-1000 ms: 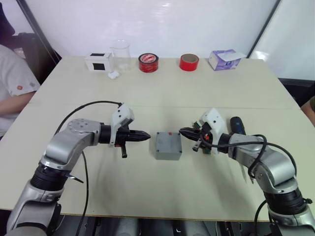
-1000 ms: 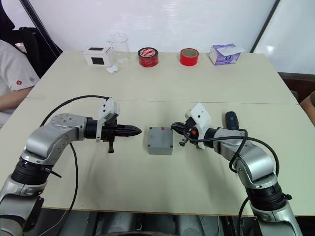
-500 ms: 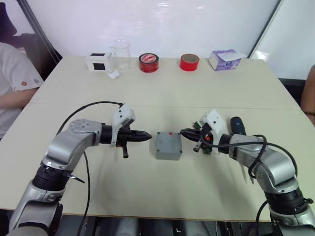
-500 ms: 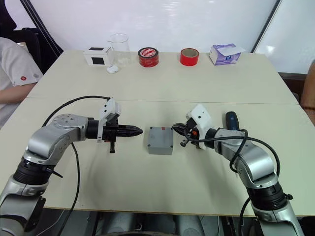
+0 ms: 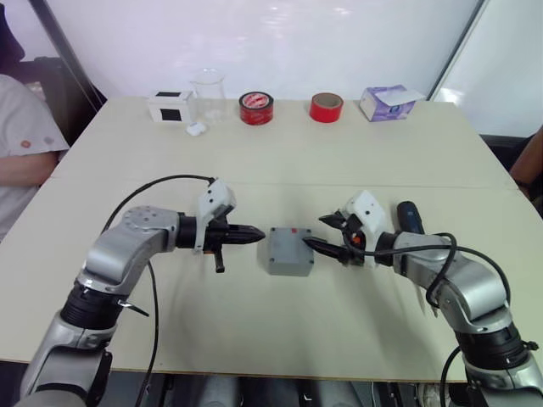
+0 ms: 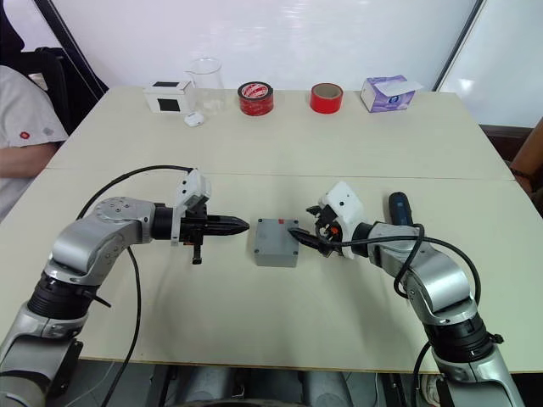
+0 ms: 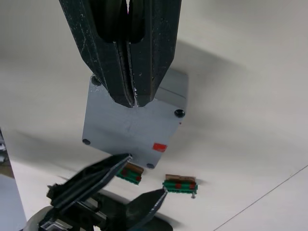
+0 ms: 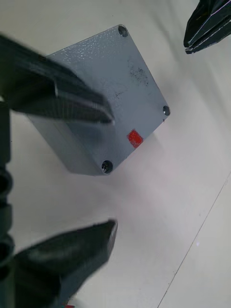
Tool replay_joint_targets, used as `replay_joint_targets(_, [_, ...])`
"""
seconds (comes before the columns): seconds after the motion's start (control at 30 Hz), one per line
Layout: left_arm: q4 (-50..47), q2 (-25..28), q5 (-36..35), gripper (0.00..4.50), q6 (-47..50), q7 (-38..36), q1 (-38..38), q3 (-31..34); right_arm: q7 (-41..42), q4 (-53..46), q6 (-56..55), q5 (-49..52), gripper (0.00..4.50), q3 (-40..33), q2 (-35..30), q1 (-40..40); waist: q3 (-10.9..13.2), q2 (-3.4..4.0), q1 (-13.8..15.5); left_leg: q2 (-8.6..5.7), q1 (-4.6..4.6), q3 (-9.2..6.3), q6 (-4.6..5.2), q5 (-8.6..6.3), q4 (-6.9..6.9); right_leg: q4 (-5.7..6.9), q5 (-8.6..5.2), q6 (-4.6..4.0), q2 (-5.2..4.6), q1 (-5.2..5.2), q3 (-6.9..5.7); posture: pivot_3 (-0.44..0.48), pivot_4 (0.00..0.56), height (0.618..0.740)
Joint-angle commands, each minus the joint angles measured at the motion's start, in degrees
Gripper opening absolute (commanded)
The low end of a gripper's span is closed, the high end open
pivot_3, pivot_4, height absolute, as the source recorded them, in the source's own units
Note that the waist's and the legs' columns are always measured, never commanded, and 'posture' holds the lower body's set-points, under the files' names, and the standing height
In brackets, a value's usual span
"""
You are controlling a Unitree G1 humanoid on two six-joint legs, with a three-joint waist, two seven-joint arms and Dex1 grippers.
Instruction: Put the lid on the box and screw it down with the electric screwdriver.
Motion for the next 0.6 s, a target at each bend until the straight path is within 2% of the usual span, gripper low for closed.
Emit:
replay_joint_targets(0.03, [-0.4, -0.3, -0.4, 0.0, -1.5, -0.4, -1.3, 0.3, -0.3, -2.3, 4.0, 5.3, 3.47, -6.8, -0.2, -2.4, 0.0, 0.0, 0.0, 0.0, 0.0, 0.0, 0.0, 0.0, 0.0, 0.0, 0.0, 0.0, 0.0, 0.0, 0.0, 0.0, 0.15, 0.74])
replay_joint_targets(0.1, [-1.4, -0.5, -1.9, 0.0, -0.8, -0.9, -2.2, 0.8, -1.5, -2.1, 10.5, 12.2, 3.47, -15.2, -0.3, -5.3, 0.0, 0.01, 0.1, 0.0, -0.01, -0.01, 0.0, 0.0, 0.0, 0.0, 0.0, 0.0, -0.01, 0.0, 0.0, 0.0, 0.15, 0.74])
replay_joint_targets(0.13, [-1.9, -0.5, -2.4, 0.0, -0.5, -1.2, -2.6, 0.9, -2.1, -1.3, 13.6, 14.3, 3.78, -18.3, -1.4, -7.0, 0.0, 0.02, 0.1, 0.0, -0.02, -0.01, 0.0, 0.0, 0.01, 0.0, 0.0, 0.0, -0.01, 0.0, 0.0, 0.0, 0.15, 0.74])
replay_joint_targets(0.17, [-2.5, -0.4, -2.5, 0.0, -0.5, -1.6, -2.9, 0.7, -2.4, -0.2, 16.3, 15.0, 4.11, -20.0, -3.1, -8.4, 0.0, 0.02, 0.1, 0.0, -0.04, -0.01, -0.01, 0.0, 0.01, -0.01, 0.01, -0.01, -0.03, -0.01, 0.01, 0.0, 0.15, 0.74])
replay_joint_targets(0.23, [-3.7, 0.0, -2.9, 0.0, -0.5, -2.4, -3.4, 0.1, -2.3, 2.7, 21.0, 15.1, 4.42, -22.0, -7.7, -10.8, 0.0, 0.01, 0.3, 0.0, -0.03, -0.01, 0.0, 0.0, 0.02, -0.03, 0.01, -0.01, -0.04, 0.02, 0.0, 0.0, 0.15, 0.74])
replay_joint_targets(0.3, [-5.4, 0.2, -4.2, 0.0, 0.2, -3.3, -3.8, -0.1, -3.7, 7.4, 26.9, 14.0, 4.42, -22.6, -12.6, -14.4, 0.0, 0.0, 0.2, 0.0, 0.0, -0.02, 0.0, 0.0, 0.0, -0.14, 0.0, -0.02, -0.04, 0.12, -0.08, 0.0, 0.15, 0.74])
replay_joint_targets(0.37, [-7.5, 0.8, -5.1, 0.0, 0.2, -4.6, -3.9, -0.5, -7.0, 15.8, 36.6, 10.8, 4.42, -21.7, -16.7, -19.7, 0.0, 0.01, 0.0, 0.01, 0.03, 0.0, 0.02, -0.01, -0.05, -0.18, 0.0, -0.02, -0.03, 0.14, -0.06, 0.0, 0.15, 0.74])
replay_joint_targets(0.43, [-9.0, 1.3, -4.5, 0.0, -0.5, -5.2, -3.9, -1.6, -6.0, 21.0, 42.4, 10.5, 4.42, -18.8, -21.3, -21.7, 0.0, 0.05, -0.2, 0.01, 0.02, 0.07, 0.01, -0.01, -0.05, -0.17, -0.01, -0.04, -0.04, 0.08, 0.03, 0.0, 0.15, 0.74])
replay_joint_targets(0.5, [-10.5, 2.2, -3.6, 0.0, -1.6, -6.0, -3.6, -3.0, -1.7, 22.5, 43.3, 12.9, 4.42, -12.9, -27.7, -20.2, 0.0, 0.05, 0.0, 0.0, 0.01, 0.2, 0.01, -0.01, -0.07, -0.19, -0.05, -0.11, -0.03, 0.07, 0.04, 0.0, 0.15, 0.74])
replay_joint_targets(0.6, [-12.3, 2.8, -3.0, 0.0, -2.6, -6.4, -3.4, -4.5, 3.0, 25.2, 43.4, 16.5, 4.42, -5.4, -34.1, -18.8, 0.0, 0.05, -0.1, 0.03, 0.03, 0.19, 0.04, -0.03, -0.15, -0.24, -0.04, -0.09, 0.02, 0.07, 0.01, 0.0, 0.15, 0.74])
